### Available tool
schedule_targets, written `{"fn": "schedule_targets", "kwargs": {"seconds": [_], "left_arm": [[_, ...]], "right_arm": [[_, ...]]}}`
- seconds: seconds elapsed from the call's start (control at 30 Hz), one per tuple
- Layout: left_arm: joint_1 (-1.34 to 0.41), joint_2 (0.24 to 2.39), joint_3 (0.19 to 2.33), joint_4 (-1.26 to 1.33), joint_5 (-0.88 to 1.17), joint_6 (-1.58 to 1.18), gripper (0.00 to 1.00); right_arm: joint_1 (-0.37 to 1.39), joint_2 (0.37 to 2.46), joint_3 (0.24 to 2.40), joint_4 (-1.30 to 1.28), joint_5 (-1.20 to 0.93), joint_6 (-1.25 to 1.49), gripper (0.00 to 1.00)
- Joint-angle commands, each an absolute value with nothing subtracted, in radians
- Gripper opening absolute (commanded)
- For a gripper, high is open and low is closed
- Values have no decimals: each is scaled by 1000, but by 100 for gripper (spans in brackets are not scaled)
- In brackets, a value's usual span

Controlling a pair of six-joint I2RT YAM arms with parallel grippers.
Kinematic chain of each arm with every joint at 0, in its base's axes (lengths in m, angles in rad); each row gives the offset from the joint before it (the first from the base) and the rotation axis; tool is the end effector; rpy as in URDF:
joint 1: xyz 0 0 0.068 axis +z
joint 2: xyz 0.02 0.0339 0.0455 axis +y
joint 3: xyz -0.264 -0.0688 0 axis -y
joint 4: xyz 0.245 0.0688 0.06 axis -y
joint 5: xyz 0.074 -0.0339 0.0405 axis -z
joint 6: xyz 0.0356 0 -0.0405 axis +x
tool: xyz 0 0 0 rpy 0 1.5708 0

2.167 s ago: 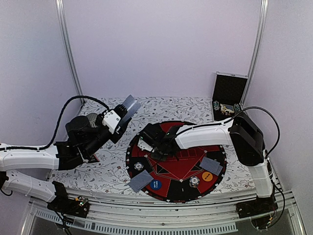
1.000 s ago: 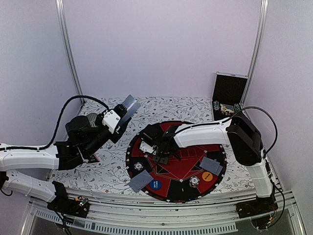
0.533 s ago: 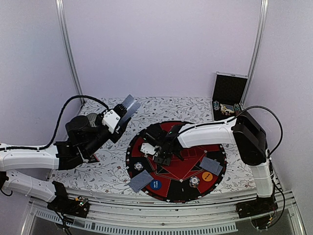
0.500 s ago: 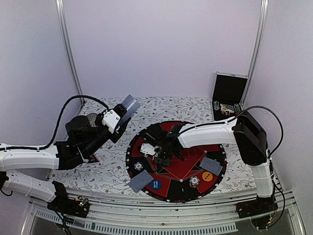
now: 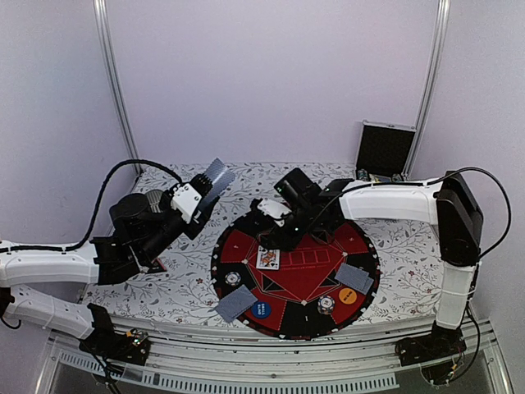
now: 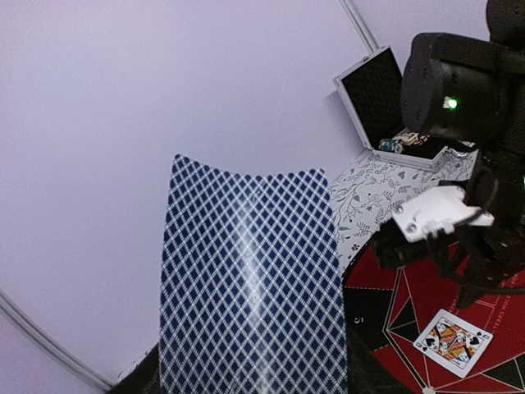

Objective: Distribute texas hold em gaming equipment
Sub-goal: Flop the poker card in the community card area, then adjust the poker card in the community card area.

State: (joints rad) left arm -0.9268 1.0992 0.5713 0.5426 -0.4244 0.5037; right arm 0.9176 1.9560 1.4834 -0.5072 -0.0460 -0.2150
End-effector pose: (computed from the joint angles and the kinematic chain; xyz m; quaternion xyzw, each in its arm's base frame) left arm 0.1608 -0.1898 0.2787 0.3367 0.6164 -0.0017 0.7118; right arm 0.2574 0.3391 0.2091 -0.5188 0.8035 0.1208 0.2658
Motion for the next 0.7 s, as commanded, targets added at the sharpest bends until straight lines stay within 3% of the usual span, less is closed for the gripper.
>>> {"fn": "schedule_targets", "kwargs": {"seconds": [0.0, 0.3, 0.67], "left_arm": [[-914, 1091, 592, 585, -419, 496, 52], [-913, 1089, 593, 584, -420, 498, 52], [-913, 1091, 592, 584, -419, 497, 52]], "right_arm": [[854, 1998, 1482, -477, -44, 31, 39], [843, 2128, 1521, -520, -70, 157, 12], [872, 2207, 1547, -542, -87, 193, 9]]}}
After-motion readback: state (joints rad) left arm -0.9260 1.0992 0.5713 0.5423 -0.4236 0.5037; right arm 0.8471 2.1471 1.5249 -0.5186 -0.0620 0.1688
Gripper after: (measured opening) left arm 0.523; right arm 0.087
